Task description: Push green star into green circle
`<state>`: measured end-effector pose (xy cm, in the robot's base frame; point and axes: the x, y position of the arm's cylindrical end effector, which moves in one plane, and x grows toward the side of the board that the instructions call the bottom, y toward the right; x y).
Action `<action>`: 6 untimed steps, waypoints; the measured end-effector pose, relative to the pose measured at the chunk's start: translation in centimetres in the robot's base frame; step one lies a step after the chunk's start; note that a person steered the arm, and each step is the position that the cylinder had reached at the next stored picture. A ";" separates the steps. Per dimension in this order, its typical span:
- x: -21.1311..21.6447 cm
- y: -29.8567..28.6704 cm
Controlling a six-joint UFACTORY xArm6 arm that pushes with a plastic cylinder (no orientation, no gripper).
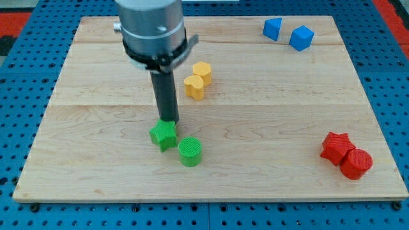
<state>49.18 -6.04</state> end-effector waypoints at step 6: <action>3.4 2.4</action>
<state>52.55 -3.68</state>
